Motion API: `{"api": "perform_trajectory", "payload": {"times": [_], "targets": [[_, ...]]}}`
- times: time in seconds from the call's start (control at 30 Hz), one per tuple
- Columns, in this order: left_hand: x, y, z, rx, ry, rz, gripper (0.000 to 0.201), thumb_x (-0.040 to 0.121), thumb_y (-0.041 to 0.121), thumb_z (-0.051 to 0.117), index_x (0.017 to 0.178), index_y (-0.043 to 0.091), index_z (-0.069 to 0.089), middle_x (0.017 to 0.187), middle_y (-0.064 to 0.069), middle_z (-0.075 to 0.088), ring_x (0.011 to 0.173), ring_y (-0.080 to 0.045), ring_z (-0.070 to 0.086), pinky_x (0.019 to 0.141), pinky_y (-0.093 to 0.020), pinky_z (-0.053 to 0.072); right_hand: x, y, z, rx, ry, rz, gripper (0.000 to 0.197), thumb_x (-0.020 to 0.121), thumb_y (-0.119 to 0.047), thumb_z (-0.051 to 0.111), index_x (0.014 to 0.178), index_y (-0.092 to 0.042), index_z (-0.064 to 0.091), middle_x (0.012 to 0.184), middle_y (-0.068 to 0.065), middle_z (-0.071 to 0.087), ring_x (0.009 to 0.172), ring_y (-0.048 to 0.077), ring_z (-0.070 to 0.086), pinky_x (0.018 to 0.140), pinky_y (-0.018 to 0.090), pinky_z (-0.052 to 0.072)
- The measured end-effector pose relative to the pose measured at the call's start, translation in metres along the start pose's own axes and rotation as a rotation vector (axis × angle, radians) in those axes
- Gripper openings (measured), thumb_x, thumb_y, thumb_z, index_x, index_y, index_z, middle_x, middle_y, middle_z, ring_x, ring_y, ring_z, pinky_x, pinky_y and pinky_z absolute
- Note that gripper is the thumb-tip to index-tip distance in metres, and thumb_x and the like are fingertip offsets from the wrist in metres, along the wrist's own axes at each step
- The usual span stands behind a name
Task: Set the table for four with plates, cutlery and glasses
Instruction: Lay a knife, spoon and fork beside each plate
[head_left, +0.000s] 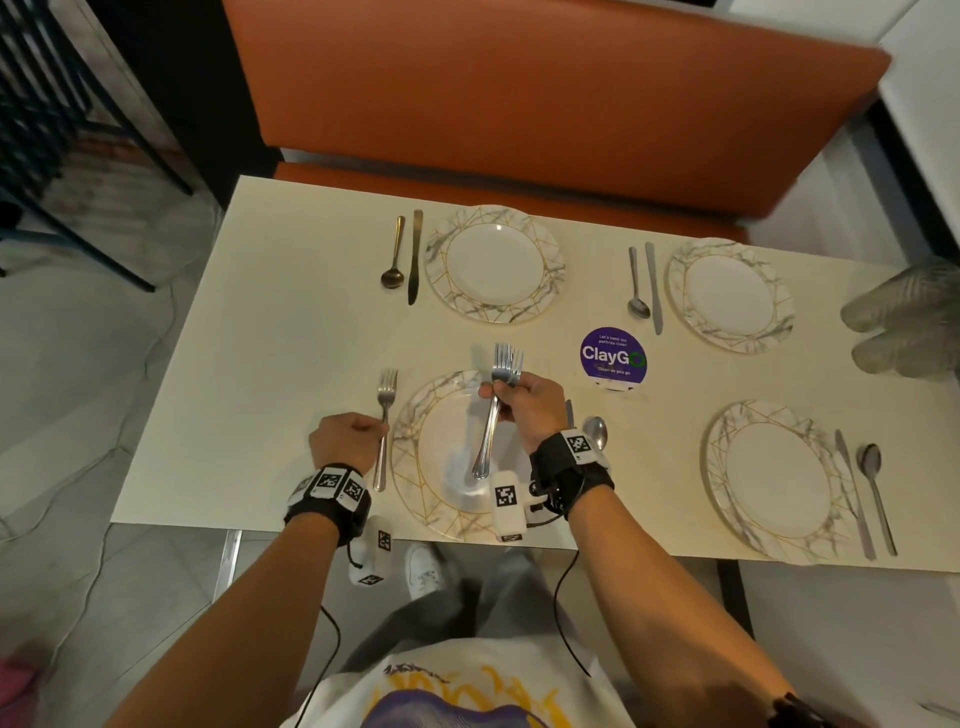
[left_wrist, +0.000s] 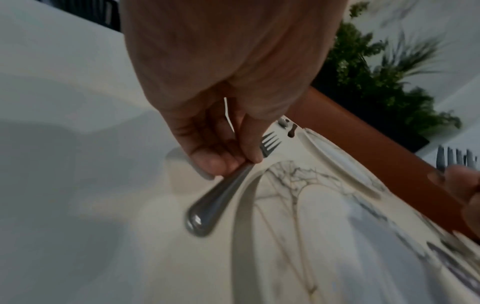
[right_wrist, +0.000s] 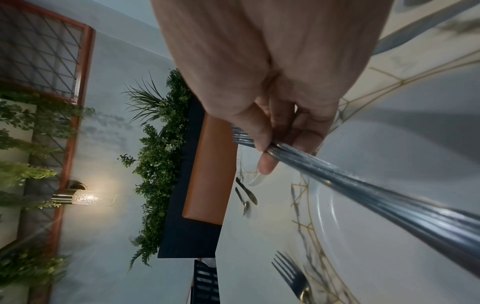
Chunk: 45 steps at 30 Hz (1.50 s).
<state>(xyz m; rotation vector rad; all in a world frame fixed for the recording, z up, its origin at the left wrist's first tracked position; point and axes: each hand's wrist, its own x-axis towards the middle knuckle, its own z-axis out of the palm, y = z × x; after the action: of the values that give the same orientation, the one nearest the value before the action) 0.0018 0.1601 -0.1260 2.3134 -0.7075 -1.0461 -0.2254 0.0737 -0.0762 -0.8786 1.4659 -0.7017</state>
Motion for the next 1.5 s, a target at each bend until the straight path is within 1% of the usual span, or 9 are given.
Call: {"api": "perform_trajectory", "payload": {"times": [0.1, 0.2, 0.33, 0.5, 0.67, 0.8, 0.87, 1.23, 1.5], "targets": [[0.000, -0.005, 0.001, 0.057, 0.016, 0.040, 0.009, 0.086, 0.023, 0.082, 0.078, 0.019, 0.079, 0.083, -0.003, 0.078, 0.083, -0.023, 0.072, 0.086, -0.029, 0.057, 0.000, 0.001, -0.002, -0.006, 0.012, -0.017, 0.019, 0.093, -0.003, 0.063, 0.092, -0.019, 0.074, 0.084, 0.007, 0.078, 0.081, 0.020, 0.068, 0.075, 0.039, 0.057], [-0.002, -0.005, 0.002, 0.121, 0.036, 0.051, 0.015, 0.093, 0.027, 0.075, 0.092, 0.014, 0.080, 0.093, -0.006, 0.078, 0.082, -0.022, 0.065, 0.080, -0.024, 0.047, 0.000, 0.003, -0.004, -0.021, 0.019, -0.018, 0.020, 0.093, -0.004, 0.063, 0.091, -0.020, 0.074, 0.085, 0.006, 0.079, 0.085, 0.021, 0.070, 0.081, 0.042, 0.059], [-0.003, 0.000, 0.006, 0.148, 0.087, 0.069, 0.026, 0.096, 0.034, 0.069, 0.105, 0.010, 0.075, 0.105, -0.009, 0.075, 0.097, -0.030, 0.069, 0.082, -0.031, 0.051, -0.001, 0.005, -0.003, -0.029, 0.009, -0.021, 0.018, 0.093, -0.004, 0.063, 0.094, -0.018, 0.074, 0.085, 0.006, 0.079, 0.086, 0.021, 0.071, 0.079, 0.042, 0.059], [0.007, 0.007, 0.006, 0.135, 0.044, 0.098, 0.012, 0.094, 0.026, 0.074, 0.090, 0.015, 0.078, 0.095, -0.007, 0.077, 0.085, -0.026, 0.069, 0.079, -0.029, 0.053, -0.004, 0.006, -0.009, -0.026, 0.023, -0.033, 0.017, 0.093, -0.003, 0.063, 0.103, -0.010, 0.075, 0.086, 0.008, 0.079, 0.076, 0.014, 0.069, 0.066, 0.031, 0.055], [0.005, -0.004, 0.002, 0.114, 0.008, 0.053, 0.013, 0.091, 0.021, 0.076, 0.079, 0.023, 0.078, 0.088, 0.000, 0.075, 0.078, -0.019, 0.065, 0.077, -0.023, 0.048, -0.003, 0.014, -0.011, -0.037, 0.015, -0.020, 0.018, 0.094, -0.005, 0.063, 0.100, -0.017, 0.075, 0.084, 0.005, 0.079, 0.083, 0.020, 0.072, 0.076, 0.039, 0.060], [0.003, -0.017, -0.001, 0.052, -0.028, -0.005, 0.017, 0.086, 0.024, 0.082, 0.070, 0.027, 0.076, 0.082, 0.002, 0.077, 0.081, -0.022, 0.074, 0.084, -0.035, 0.062, -0.006, 0.016, -0.007, -0.021, 0.005, -0.014, 0.017, 0.094, -0.006, 0.063, 0.101, -0.017, 0.074, 0.083, 0.005, 0.079, 0.082, 0.016, 0.072, 0.066, 0.030, 0.056], [0.002, -0.020, -0.003, 0.033, -0.029, -0.022, 0.018, 0.084, 0.026, 0.084, 0.068, 0.028, 0.076, 0.079, 0.003, 0.077, 0.079, -0.023, 0.075, 0.082, -0.040, 0.064, -0.007, 0.017, -0.004, -0.019, -0.007, -0.006, 0.016, 0.095, -0.006, 0.062, 0.100, -0.017, 0.073, 0.082, 0.004, 0.079, 0.080, 0.015, 0.071, 0.064, 0.028, 0.053], [-0.006, -0.021, -0.008, 0.036, 0.006, 0.026, 0.010, 0.085, 0.026, 0.083, 0.076, 0.024, 0.081, 0.078, 0.003, 0.078, 0.080, -0.020, 0.075, 0.083, -0.034, 0.062, -0.012, 0.020, -0.005, -0.049, -0.008, 0.001, 0.021, 0.091, -0.004, 0.065, 0.082, -0.020, 0.075, 0.084, 0.005, 0.078, 0.083, 0.023, 0.068, 0.066, 0.031, 0.053], [-0.011, -0.020, -0.010, 0.027, 0.018, 0.025, 0.012, 0.086, 0.030, 0.083, 0.085, 0.018, 0.083, 0.081, -0.002, 0.078, 0.080, -0.021, 0.075, 0.074, -0.025, 0.055, -0.013, 0.022, -0.009, -0.043, -0.020, 0.007, 0.017, 0.094, -0.005, 0.063, 0.091, -0.020, 0.072, 0.084, 0.004, 0.079, 0.087, 0.023, 0.070, 0.064, 0.029, 0.052]]}}
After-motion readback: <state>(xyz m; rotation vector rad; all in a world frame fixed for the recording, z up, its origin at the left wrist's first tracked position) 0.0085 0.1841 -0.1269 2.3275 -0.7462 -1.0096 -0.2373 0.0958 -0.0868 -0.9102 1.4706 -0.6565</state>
